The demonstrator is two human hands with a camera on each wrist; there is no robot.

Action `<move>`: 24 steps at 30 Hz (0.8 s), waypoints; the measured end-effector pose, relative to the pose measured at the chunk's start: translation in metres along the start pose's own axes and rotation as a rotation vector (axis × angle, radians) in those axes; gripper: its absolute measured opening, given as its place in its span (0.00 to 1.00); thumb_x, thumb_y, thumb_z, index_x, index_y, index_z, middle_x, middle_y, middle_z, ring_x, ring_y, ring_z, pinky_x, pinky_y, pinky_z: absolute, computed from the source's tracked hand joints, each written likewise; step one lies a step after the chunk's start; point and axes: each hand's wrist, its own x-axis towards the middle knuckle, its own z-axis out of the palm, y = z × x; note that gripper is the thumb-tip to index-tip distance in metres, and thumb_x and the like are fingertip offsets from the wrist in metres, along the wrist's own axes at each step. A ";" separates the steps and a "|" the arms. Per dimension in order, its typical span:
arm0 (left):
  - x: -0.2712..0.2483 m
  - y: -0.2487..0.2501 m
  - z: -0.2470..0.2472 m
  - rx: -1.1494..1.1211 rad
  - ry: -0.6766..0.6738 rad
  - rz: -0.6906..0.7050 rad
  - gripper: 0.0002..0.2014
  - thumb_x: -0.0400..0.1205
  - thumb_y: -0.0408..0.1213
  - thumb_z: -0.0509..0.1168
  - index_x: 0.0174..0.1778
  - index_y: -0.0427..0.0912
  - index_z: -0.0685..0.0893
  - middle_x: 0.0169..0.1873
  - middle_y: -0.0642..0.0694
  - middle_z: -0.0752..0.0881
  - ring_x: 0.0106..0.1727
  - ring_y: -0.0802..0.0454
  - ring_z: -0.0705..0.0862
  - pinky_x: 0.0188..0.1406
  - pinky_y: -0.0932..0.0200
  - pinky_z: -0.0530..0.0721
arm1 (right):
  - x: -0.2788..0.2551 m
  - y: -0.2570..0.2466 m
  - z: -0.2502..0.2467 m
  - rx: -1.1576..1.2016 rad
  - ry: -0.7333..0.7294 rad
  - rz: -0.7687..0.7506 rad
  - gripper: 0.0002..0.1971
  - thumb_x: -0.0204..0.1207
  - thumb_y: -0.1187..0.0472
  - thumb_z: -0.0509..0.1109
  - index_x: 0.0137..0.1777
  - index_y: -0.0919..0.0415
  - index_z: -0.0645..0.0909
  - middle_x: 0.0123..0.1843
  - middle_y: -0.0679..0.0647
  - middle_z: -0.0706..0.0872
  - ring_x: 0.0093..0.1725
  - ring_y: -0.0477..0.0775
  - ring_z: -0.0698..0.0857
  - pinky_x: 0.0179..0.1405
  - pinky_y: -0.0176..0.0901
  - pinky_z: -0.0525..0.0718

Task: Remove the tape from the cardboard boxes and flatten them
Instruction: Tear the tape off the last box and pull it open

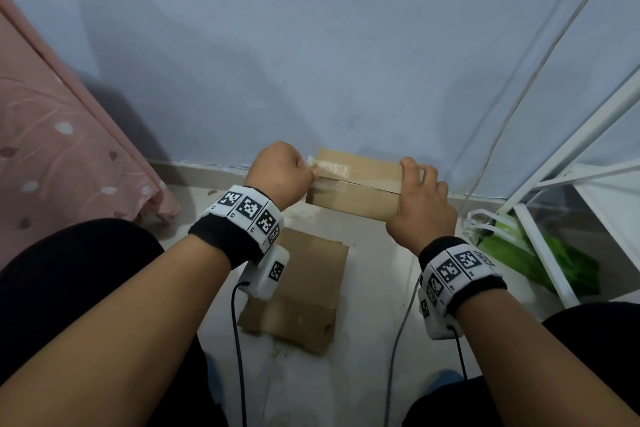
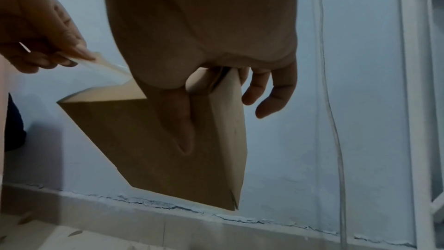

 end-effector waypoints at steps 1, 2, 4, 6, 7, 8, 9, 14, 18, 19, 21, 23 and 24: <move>0.001 -0.001 0.000 0.015 0.007 -0.003 0.17 0.78 0.41 0.73 0.27 0.41 0.77 0.25 0.42 0.73 0.28 0.46 0.73 0.28 0.59 0.73 | 0.001 0.001 0.000 0.002 -0.012 0.006 0.47 0.64 0.63 0.74 0.82 0.45 0.55 0.75 0.54 0.65 0.65 0.63 0.72 0.42 0.50 0.75; 0.002 -0.002 0.000 0.029 0.019 -0.004 0.17 0.78 0.40 0.73 0.27 0.41 0.76 0.25 0.42 0.72 0.28 0.46 0.72 0.28 0.59 0.73 | 0.002 0.002 0.001 0.002 -0.025 0.008 0.47 0.65 0.62 0.74 0.82 0.45 0.55 0.75 0.54 0.65 0.66 0.63 0.72 0.42 0.50 0.75; 0.003 -0.001 -0.001 0.057 0.042 -0.012 0.17 0.77 0.38 0.73 0.26 0.41 0.74 0.25 0.42 0.71 0.29 0.45 0.71 0.28 0.58 0.71 | 0.003 0.004 0.002 -0.001 -0.041 0.006 0.47 0.65 0.62 0.75 0.81 0.44 0.54 0.75 0.54 0.65 0.66 0.64 0.71 0.43 0.51 0.75; 0.005 -0.002 -0.004 0.096 0.070 -0.028 0.17 0.77 0.38 0.72 0.26 0.40 0.74 0.24 0.41 0.71 0.29 0.43 0.71 0.29 0.57 0.70 | 0.004 0.007 0.003 -0.001 -0.037 0.013 0.46 0.65 0.62 0.75 0.81 0.45 0.55 0.75 0.54 0.65 0.66 0.64 0.71 0.43 0.50 0.74; 0.006 -0.003 -0.007 0.115 0.086 -0.032 0.18 0.78 0.39 0.72 0.26 0.39 0.74 0.24 0.40 0.72 0.29 0.42 0.71 0.29 0.56 0.70 | 0.004 0.008 0.003 0.002 -0.037 0.020 0.46 0.65 0.62 0.75 0.81 0.45 0.55 0.75 0.54 0.65 0.66 0.64 0.71 0.42 0.50 0.73; 0.007 -0.004 -0.009 0.133 0.103 -0.032 0.18 0.79 0.40 0.72 0.26 0.39 0.75 0.24 0.40 0.72 0.29 0.42 0.71 0.29 0.56 0.71 | 0.005 0.008 0.004 0.006 -0.038 0.027 0.45 0.65 0.62 0.75 0.81 0.45 0.55 0.74 0.55 0.65 0.66 0.64 0.71 0.42 0.50 0.73; 0.009 -0.005 -0.009 0.155 0.119 -0.031 0.18 0.79 0.40 0.71 0.26 0.38 0.75 0.24 0.40 0.73 0.28 0.41 0.72 0.29 0.56 0.71 | 0.006 0.008 0.004 0.007 -0.040 0.031 0.45 0.65 0.62 0.75 0.80 0.46 0.56 0.74 0.55 0.65 0.66 0.63 0.70 0.42 0.49 0.72; 0.007 -0.006 -0.020 0.316 0.216 -0.011 0.16 0.82 0.34 0.67 0.29 0.36 0.73 0.26 0.36 0.78 0.33 0.36 0.78 0.30 0.54 0.69 | 0.006 0.016 0.005 0.002 -0.066 0.067 0.46 0.66 0.63 0.75 0.81 0.47 0.55 0.76 0.56 0.63 0.69 0.65 0.69 0.44 0.50 0.75; 0.015 -0.024 -0.046 0.334 0.335 0.031 0.04 0.80 0.28 0.66 0.42 0.29 0.81 0.51 0.26 0.82 0.51 0.26 0.82 0.49 0.44 0.78 | 0.006 0.022 -0.003 0.018 -0.016 0.083 0.47 0.65 0.63 0.75 0.81 0.49 0.54 0.76 0.58 0.62 0.70 0.66 0.68 0.46 0.52 0.75; 0.014 -0.025 -0.045 0.266 0.330 0.071 0.06 0.79 0.25 0.65 0.51 0.30 0.81 0.59 0.28 0.79 0.53 0.28 0.81 0.54 0.47 0.77 | 0.005 0.022 -0.005 0.032 -0.007 0.077 0.47 0.65 0.63 0.75 0.81 0.50 0.55 0.75 0.59 0.62 0.70 0.66 0.68 0.47 0.52 0.75; 0.010 -0.025 -0.038 0.131 0.273 0.203 0.24 0.74 0.17 0.60 0.65 0.38 0.77 0.69 0.38 0.71 0.56 0.38 0.78 0.58 0.58 0.72 | 0.003 0.021 -0.007 0.089 -0.029 0.051 0.46 0.64 0.65 0.75 0.81 0.51 0.56 0.74 0.59 0.62 0.70 0.65 0.68 0.49 0.52 0.76; 0.001 -0.015 -0.035 -0.045 0.182 0.310 0.31 0.68 0.13 0.54 0.60 0.44 0.82 0.62 0.47 0.82 0.54 0.49 0.81 0.59 0.62 0.75 | 0.003 0.019 -0.006 0.162 -0.048 0.025 0.46 0.63 0.67 0.76 0.80 0.51 0.57 0.74 0.58 0.62 0.70 0.65 0.67 0.52 0.52 0.77; -0.003 -0.009 -0.035 -0.242 0.127 0.345 0.29 0.65 0.12 0.51 0.48 0.44 0.87 0.50 0.47 0.89 0.48 0.50 0.86 0.54 0.60 0.81 | 0.002 0.019 -0.006 0.198 -0.046 0.021 0.47 0.63 0.68 0.76 0.80 0.51 0.57 0.74 0.58 0.62 0.71 0.64 0.67 0.54 0.53 0.77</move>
